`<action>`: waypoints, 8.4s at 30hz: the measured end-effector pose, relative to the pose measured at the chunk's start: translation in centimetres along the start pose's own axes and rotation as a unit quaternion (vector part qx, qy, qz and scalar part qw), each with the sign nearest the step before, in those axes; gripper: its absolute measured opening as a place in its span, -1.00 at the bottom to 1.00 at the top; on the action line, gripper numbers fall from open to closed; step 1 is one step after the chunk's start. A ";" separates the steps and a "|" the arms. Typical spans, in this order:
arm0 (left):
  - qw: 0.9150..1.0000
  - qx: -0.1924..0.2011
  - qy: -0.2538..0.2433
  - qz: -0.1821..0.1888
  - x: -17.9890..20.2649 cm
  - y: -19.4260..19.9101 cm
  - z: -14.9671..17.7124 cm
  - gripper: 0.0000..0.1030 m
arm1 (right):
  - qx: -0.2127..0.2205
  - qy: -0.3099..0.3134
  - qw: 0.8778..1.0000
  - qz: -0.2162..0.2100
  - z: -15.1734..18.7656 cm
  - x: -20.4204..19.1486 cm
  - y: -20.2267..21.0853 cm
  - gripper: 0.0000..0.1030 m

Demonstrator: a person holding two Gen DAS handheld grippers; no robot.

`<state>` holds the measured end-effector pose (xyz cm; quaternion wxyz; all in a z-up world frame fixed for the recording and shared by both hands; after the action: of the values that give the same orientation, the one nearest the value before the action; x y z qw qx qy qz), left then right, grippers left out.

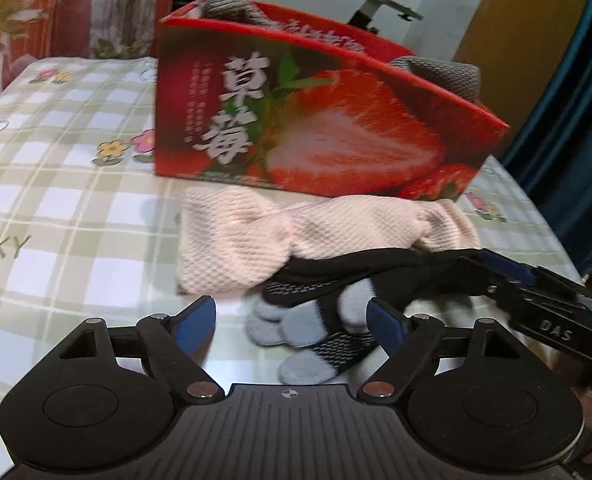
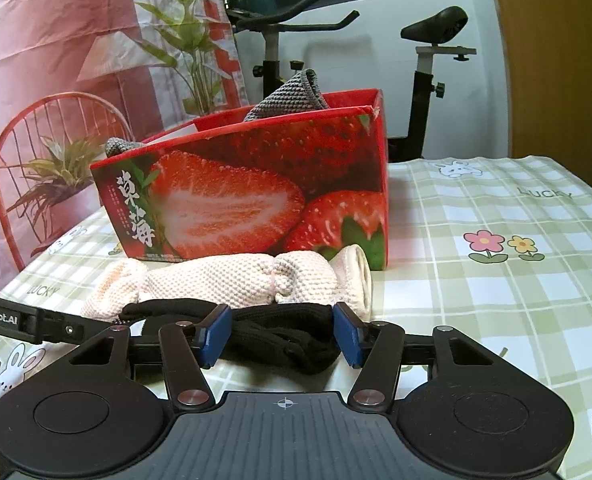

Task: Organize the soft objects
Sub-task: 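Move both tools back to the black work glove beside the box, then close both tools on the black work glove, then lift the black work glove with both tools over the box, then lower the black glove into the box and open both tools, then move both tools to the pink knit glove and close on it, then lift the pink knit glove with both tools over the box, then lower the pink glove into the box and open both tools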

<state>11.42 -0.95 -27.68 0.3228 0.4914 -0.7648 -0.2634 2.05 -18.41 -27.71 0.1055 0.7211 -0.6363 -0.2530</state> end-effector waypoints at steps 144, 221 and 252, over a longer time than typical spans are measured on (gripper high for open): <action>0.994 0.093 -0.025 -0.045 -2.2 1.6 -3.6 0.55 | -0.002 0.064 0.996 0.055 -4.4 -0.8 -3.9 0.47; 0.966 0.240 -0.101 0.008 1.7 9.0 -12.8 -0.45 | 0.100 0.111 0.988 -0.038 -17.8 -2.4 0.9 -0.71; 0.986 0.055 -0.153 -0.030 -0.1 -5.9 -20.8 0.00 | -0.090 0.086 0.992 0.029 -19.2 1.2 -15.2 -0.47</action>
<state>30.57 -4.86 -18.41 0.1668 0.4849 -0.8036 -0.3021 24.87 -20.30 -18.92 0.2312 0.7092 -0.6200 -0.2434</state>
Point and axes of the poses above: each gripper's, at about its wrist camera, not at the fingertips, and y roughly against the way its jaws point, x to its right, z to its underside, the point moved 1 cm from there along -y, roughly the way its jaws point, and after that the axes turned 1 degree about y, right-handed, at the moved point
